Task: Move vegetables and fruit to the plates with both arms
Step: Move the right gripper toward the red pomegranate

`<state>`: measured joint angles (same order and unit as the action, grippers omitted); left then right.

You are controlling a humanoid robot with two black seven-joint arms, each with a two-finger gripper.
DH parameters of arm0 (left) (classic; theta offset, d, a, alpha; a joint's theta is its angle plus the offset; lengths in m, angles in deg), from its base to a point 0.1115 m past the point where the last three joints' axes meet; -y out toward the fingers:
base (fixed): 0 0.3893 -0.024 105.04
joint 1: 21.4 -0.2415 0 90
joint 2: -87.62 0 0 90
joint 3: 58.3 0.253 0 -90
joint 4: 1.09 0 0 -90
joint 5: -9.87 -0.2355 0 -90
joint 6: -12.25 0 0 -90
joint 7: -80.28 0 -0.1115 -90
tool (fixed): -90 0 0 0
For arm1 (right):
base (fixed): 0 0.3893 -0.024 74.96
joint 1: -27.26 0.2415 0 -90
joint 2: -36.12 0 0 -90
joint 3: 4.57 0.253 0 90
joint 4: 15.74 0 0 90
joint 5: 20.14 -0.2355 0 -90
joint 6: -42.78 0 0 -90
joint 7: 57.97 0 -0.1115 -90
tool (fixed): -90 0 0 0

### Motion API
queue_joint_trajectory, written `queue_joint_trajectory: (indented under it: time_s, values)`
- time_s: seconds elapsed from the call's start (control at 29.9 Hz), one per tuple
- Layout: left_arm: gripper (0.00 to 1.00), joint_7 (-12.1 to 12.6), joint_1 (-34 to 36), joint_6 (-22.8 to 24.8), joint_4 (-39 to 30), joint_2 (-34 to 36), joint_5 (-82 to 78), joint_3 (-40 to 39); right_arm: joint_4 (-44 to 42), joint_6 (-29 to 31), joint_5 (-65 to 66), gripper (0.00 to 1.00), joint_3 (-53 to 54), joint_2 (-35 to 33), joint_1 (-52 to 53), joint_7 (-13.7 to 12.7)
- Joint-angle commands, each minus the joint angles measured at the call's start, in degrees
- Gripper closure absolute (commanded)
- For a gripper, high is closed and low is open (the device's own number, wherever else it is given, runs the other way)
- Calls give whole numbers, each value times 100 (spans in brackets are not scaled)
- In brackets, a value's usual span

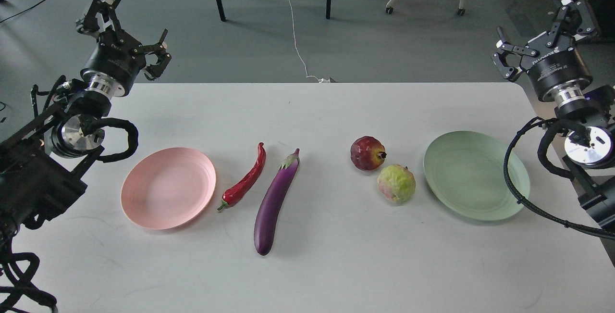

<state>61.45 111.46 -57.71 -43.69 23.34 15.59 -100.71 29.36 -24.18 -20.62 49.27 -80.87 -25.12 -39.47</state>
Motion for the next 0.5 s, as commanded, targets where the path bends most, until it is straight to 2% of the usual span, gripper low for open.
queue_joint_trajectory:
  time_s: [0.0, 0.23, 0.3, 0.47]
  values:
    - [2, -16, -15, -9, 6, 3, -10, -5, -54, 7, -31, 1, -40, 98, -9, 4]
    - [2, 20, -15, -44, 6, 3, -10, 4, -19, -1, -13, 1, -409, -7, 140, 13]
    - [2, 11, -6, -35, 6, 12, -10, 13, -19, 7, 56, 1, -698, -191, 455, -22]
    - [2, -7, -15, -35, 6, 47, -10, 22, 60, 25, 101, 1, -2550, -798, 1649, -22]
